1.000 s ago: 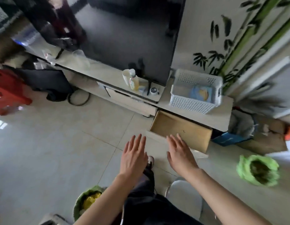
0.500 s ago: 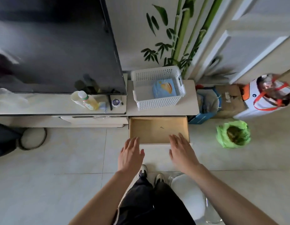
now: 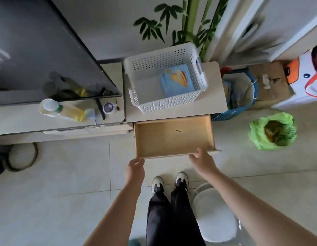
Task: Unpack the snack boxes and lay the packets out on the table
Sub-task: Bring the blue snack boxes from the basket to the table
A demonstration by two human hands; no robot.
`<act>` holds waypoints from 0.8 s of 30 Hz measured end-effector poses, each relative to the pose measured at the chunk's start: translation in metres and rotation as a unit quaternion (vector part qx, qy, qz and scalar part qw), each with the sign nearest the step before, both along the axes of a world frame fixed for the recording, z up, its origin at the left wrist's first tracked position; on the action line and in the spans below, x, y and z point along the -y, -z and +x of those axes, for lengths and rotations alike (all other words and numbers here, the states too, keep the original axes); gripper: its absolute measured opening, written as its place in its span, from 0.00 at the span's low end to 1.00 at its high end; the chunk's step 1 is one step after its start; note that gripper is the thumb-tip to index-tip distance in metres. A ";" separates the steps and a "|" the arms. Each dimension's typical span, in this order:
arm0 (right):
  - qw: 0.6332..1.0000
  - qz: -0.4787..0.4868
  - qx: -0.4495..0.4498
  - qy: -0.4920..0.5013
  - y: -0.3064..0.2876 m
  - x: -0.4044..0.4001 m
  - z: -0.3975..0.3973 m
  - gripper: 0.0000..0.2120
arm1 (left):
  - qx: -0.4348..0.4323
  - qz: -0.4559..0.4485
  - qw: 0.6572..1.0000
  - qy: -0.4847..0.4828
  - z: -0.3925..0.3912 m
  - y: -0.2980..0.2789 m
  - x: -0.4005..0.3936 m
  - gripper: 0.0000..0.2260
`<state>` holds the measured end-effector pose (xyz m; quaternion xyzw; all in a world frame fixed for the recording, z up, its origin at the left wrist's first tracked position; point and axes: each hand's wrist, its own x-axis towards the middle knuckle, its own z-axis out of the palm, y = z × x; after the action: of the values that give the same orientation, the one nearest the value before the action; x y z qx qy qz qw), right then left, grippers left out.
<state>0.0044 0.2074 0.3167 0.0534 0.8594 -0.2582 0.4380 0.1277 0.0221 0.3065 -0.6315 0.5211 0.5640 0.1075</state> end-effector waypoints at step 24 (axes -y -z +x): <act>0.792 -0.021 0.184 0.582 0.276 -0.042 -0.056 0.21 | 0.067 0.216 0.944 -0.240 -0.039 0.285 -0.012 0.19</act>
<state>-0.0513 0.2492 0.0405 0.5808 0.5634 -0.4678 0.3555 0.0886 0.0338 0.0216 -0.7359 0.2113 0.6283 0.1378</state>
